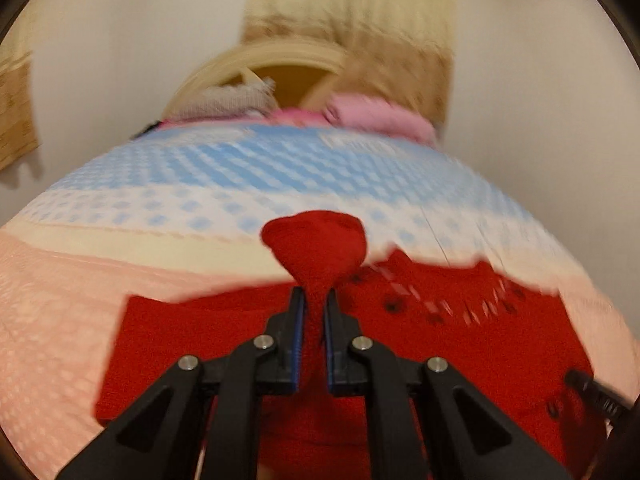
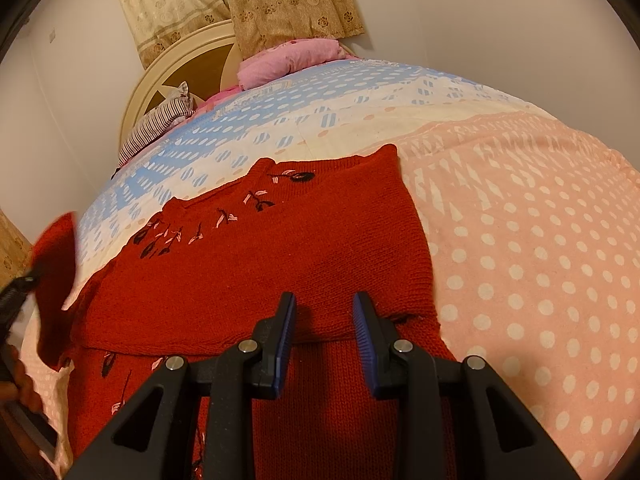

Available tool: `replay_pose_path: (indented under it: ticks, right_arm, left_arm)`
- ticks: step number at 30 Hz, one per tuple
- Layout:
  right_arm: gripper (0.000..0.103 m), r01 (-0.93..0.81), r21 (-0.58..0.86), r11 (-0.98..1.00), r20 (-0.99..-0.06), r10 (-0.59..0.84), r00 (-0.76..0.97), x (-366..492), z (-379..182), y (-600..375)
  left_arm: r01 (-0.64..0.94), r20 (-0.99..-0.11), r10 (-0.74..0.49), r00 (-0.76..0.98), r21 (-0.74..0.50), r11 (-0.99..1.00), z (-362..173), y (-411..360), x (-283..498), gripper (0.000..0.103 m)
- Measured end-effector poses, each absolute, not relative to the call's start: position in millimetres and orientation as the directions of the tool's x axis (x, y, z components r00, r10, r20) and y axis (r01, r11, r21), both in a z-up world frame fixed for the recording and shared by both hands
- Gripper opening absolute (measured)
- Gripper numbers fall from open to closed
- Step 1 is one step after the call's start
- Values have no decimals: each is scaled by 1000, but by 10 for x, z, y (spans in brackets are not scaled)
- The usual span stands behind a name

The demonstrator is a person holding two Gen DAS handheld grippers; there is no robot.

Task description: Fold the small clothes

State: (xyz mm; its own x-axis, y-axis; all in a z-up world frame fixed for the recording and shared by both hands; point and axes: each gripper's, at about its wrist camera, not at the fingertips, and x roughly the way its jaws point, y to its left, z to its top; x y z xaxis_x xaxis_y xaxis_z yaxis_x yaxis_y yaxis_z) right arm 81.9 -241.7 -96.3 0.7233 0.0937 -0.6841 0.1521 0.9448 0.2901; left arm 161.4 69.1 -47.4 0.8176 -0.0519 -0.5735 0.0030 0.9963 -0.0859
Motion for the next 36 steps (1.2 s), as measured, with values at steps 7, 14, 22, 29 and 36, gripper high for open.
replay_pose_path:
  ticks: [7, 14, 22, 29, 36]
  right_arm:
    - [31, 155, 286, 946, -687, 90, 721, 819, -962, -2412]
    - [66, 44, 332, 942, -635, 188, 749, 854, -644, -2126]
    - [75, -149, 516, 843, -582, 473, 661, 1228, -473, -1464]
    - [75, -137, 637, 759, -601, 600, 529, 1481, -769, -1050]
    - [74, -181, 492, 852, -696, 509, 507, 1702, -919, -735]
  left_arm:
    - [29, -679, -57, 732, -52, 998, -702, 520, 1774, 9]
    - [28, -715, -172, 678, -209, 978, -798, 685, 1671, 36]
    - [-68, -692, -118, 713, -235, 970, -827, 1013, 1202, 68]
    - [-136, -668, -129, 733, -329, 934, -920, 1191, 953, 68]
    - [-138, -691, -151, 707, -344, 929, -1009, 1164, 965, 68]
